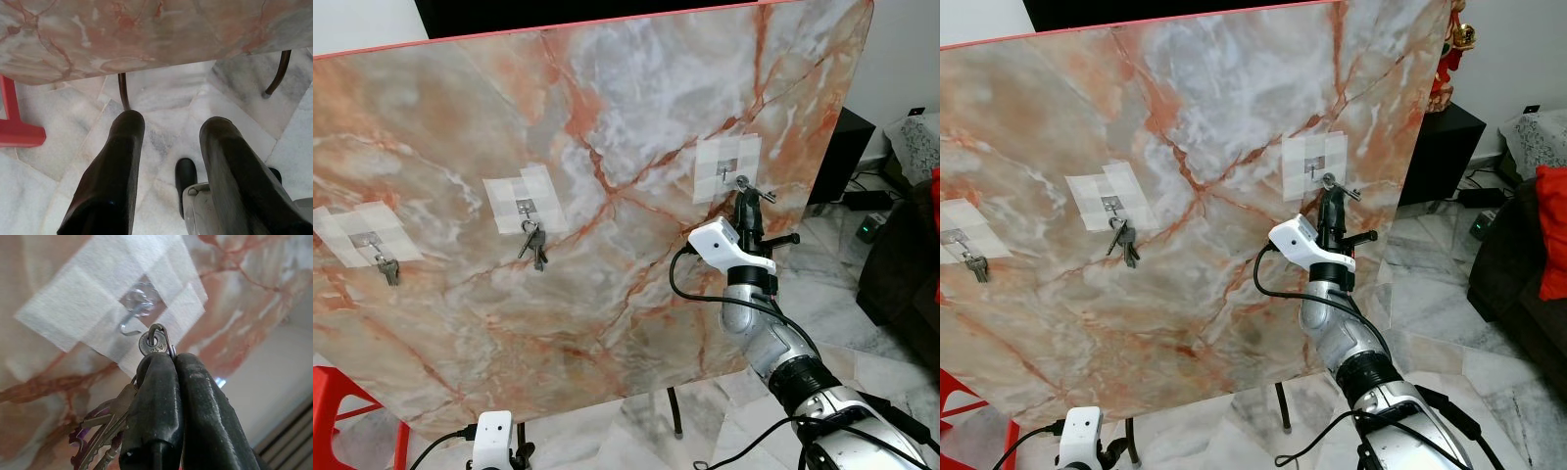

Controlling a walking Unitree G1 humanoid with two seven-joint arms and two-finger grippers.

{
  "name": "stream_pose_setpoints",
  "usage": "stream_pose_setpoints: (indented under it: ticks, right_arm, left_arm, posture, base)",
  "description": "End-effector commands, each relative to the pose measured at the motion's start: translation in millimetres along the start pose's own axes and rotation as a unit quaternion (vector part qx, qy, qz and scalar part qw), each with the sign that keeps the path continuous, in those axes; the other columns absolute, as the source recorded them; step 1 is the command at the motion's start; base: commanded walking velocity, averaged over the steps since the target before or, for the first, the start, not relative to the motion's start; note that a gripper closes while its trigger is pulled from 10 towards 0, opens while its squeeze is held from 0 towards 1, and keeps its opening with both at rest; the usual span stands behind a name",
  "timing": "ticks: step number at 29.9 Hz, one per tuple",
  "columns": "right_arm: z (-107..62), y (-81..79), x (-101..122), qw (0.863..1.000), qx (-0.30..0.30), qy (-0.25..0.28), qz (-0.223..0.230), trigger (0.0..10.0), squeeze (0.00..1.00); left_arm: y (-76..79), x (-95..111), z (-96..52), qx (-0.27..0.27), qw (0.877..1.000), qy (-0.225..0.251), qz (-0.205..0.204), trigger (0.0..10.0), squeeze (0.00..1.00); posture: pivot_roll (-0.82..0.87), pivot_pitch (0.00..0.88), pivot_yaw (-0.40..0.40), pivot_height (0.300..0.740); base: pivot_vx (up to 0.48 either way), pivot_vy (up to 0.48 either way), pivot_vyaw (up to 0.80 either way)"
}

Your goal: Hang keys on a hook

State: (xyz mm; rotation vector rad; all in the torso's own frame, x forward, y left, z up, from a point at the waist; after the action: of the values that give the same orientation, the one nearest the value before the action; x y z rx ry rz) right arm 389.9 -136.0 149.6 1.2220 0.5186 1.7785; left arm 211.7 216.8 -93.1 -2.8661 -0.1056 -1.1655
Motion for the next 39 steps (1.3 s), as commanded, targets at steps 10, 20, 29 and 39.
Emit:
stream_pose_setpoints:
  ticks: [10,20,29,39]
  right_arm:
    - [8.9,4.2,8.3,1.000,-0.006,0.020,-0.012,10.0,0.00]
    - [6.7,-0.6,6.8,0.999,0.009,0.020,-0.034,10.0,0.00]
    - [3.6,-3.9,3.1,0.999,0.019,0.015,-0.039,10.0,0.00]
    - [3.8,-3.4,1.7,0.999,0.018,0.010,-0.041,10.0,0.00]
  left_arm:
    - [-3.1,-2.1,-0.8,0.001,1.000,-0.005,0.001,10.0,0.00]
    - [-3.2,-2.0,-0.7,0.001,1.000,-0.006,0.002,10.0,0.00]
    - [-3.5,-1.6,-0.7,0.001,1.000,-0.004,0.001,10.0,0.00]
    - [-3.9,-2.1,-0.9,0.004,1.000,-0.005,0.002,10.0,0.00]
  posture:
    - [-0.03,0.000,0.045,0.740]
    - [-0.03,0.000,0.046,0.740]
    - [-0.03,0.000,0.046,0.740]
    - [-0.03,0.000,0.045,0.740]
  base:
    - [0.000,0.000,0.00]
    - [0.000,0.000,0.00]
    - [0.000,0.000,0.00]
    - [0.000,0.000,0.00]
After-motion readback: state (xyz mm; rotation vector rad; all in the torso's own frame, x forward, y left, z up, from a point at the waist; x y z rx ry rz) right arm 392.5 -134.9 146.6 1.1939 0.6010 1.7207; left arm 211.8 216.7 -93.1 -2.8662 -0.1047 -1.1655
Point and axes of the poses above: a point about 5 cm out from each wrist's last joint towards the gripper, its own z axis pointing out of the wrist towards the gripper, its own x axis along the axis of the wrist's last joint, y = z × x, the point moved 3 cm from there along z, pointing out of the wrist towards the gripper
